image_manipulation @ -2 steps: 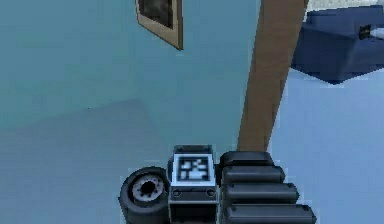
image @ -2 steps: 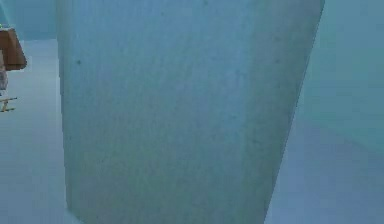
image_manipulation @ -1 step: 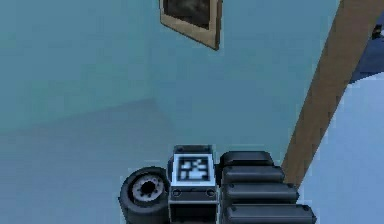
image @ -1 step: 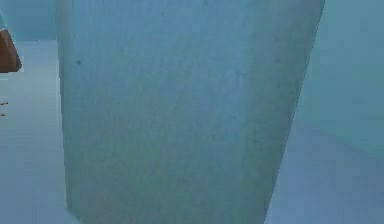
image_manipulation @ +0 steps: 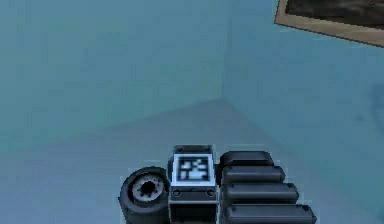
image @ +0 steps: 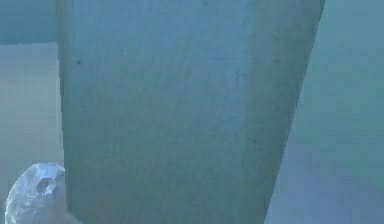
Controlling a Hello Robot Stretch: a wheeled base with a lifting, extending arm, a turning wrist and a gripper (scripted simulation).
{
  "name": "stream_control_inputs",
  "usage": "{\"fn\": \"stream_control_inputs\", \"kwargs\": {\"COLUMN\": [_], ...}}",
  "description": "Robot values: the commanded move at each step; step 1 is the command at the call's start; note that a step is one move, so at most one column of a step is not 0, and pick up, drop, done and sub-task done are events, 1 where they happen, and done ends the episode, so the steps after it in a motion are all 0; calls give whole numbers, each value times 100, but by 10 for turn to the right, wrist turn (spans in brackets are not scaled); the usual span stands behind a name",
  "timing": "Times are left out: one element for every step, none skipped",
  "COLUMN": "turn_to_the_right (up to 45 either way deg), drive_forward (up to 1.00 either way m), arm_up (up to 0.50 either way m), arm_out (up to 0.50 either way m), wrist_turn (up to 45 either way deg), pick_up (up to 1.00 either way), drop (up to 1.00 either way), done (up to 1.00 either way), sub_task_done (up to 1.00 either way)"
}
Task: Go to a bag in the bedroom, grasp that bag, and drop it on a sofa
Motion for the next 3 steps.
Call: {"fn": "stream_control_inputs", "kwargs": {"turn_to_the_right": [0, 0, 0], "drive_forward": [100, 100, 100], "arm_up": [0, 0, 0], "arm_out": [0, 0, 0], "wrist_turn": [0, 0, 0], "pick_up": [0, 0, 0], "drop": [0, 0, 0], "done": [0, 0, 0], "sub_task_done": [0, 0, 0]}}
